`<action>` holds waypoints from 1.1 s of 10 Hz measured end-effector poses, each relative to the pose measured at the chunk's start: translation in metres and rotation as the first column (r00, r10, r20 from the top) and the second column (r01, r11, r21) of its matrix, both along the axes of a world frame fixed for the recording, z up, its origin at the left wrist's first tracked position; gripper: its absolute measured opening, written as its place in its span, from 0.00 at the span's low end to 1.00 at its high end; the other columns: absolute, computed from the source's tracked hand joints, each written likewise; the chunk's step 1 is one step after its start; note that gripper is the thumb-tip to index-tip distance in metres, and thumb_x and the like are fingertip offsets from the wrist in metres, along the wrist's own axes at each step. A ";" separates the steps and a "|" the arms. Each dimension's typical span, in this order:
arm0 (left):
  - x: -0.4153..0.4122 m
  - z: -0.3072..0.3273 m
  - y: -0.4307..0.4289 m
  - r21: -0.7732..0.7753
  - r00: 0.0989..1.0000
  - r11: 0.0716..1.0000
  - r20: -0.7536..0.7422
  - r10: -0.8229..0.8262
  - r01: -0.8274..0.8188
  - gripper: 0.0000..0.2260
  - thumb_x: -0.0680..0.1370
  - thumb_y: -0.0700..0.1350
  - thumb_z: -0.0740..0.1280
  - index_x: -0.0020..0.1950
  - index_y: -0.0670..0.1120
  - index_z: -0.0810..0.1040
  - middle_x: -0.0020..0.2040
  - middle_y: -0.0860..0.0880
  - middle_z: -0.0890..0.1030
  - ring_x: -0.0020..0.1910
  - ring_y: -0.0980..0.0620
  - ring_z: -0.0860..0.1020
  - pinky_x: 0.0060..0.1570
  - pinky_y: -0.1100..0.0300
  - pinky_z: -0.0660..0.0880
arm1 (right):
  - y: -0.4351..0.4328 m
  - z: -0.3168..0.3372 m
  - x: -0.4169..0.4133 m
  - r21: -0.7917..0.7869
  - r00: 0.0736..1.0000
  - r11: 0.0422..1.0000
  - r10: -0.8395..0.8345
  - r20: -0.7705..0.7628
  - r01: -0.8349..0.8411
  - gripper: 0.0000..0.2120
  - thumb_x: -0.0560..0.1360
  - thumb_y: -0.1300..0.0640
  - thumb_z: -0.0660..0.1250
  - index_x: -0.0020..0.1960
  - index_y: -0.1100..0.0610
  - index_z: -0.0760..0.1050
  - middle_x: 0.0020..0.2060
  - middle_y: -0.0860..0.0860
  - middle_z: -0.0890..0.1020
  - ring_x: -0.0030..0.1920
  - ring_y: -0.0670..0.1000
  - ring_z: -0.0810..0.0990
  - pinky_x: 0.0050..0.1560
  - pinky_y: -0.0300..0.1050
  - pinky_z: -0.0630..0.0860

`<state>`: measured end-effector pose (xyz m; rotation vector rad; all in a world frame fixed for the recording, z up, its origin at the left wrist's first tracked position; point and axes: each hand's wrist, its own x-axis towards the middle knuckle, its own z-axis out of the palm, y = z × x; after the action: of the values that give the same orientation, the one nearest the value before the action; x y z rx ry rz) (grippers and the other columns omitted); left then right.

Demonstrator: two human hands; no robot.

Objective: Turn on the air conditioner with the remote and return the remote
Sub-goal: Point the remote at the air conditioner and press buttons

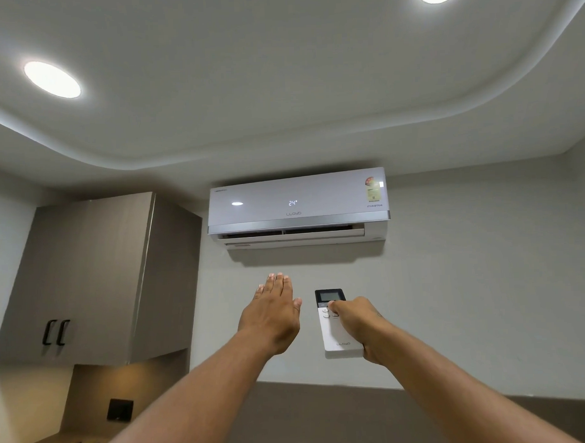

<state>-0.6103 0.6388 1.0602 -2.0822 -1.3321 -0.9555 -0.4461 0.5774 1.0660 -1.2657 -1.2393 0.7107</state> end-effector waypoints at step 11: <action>-0.003 0.002 0.010 0.001 1.000 1.000 -0.002 -0.009 0.009 0.26 0.82 0.54 0.43 0.78 0.43 0.45 0.79 0.45 0.46 0.77 0.49 0.44 0.71 0.55 0.41 | 0.006 0.004 -0.006 0.046 1.000 0.999 -0.026 -0.017 0.027 0.07 0.75 0.59 0.61 0.48 0.60 0.76 0.34 0.56 0.79 0.31 0.56 0.79 0.32 0.42 0.76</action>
<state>-0.6136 0.6486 1.0621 -2.0899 -1.3222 -0.9579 -0.4518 0.5830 1.0696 -1.2342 -1.2165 0.6690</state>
